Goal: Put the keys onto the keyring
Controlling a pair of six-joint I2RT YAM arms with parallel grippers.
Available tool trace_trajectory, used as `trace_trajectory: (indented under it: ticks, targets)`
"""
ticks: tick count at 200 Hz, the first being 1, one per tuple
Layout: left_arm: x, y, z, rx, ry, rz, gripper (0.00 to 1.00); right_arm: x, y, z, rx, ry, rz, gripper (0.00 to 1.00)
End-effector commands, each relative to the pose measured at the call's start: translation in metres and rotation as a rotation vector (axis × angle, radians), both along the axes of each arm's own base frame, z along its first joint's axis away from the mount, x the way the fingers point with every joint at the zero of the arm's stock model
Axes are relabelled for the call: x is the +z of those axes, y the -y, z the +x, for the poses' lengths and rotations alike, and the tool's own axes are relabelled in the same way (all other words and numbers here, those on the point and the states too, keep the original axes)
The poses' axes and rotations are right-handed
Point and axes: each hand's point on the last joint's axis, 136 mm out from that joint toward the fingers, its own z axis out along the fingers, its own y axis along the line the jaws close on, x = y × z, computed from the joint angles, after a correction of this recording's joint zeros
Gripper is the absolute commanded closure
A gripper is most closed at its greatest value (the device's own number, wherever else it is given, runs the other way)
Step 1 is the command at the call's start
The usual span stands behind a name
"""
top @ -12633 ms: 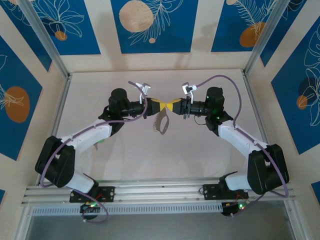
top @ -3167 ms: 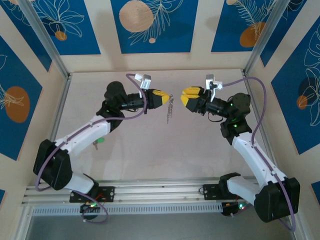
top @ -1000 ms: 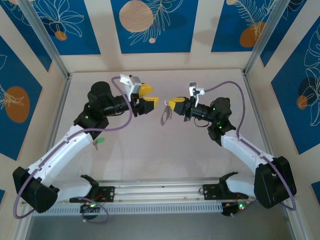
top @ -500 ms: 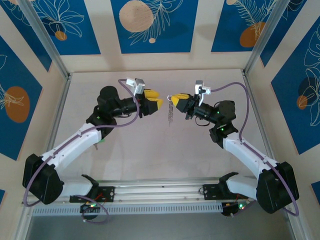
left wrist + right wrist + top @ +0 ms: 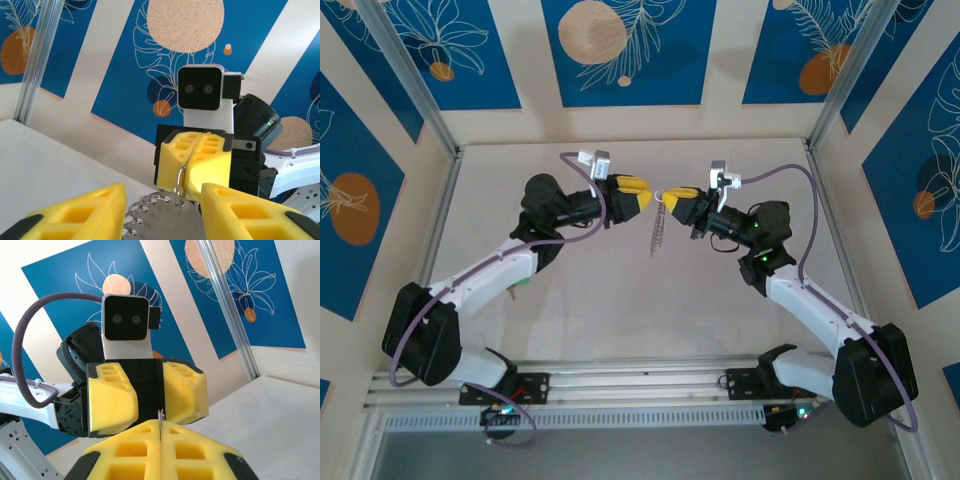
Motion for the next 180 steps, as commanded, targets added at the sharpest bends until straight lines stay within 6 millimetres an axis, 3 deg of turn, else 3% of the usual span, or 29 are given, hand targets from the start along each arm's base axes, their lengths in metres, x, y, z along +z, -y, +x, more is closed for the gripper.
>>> trace_trajectory:
  ticks: [1, 180]
  targets:
    - [0.014, -0.002, -0.007, -0.044, 0.039, -0.043, 0.59, 0.02, 0.001, -0.004, 0.001, 0.055, 0.036, 1.0]
    - [0.004, 0.005, -0.005, -0.074, 0.016, -0.028, 0.64, 0.023, -0.006, -0.004, 0.045, 0.051, 0.047, 1.0]
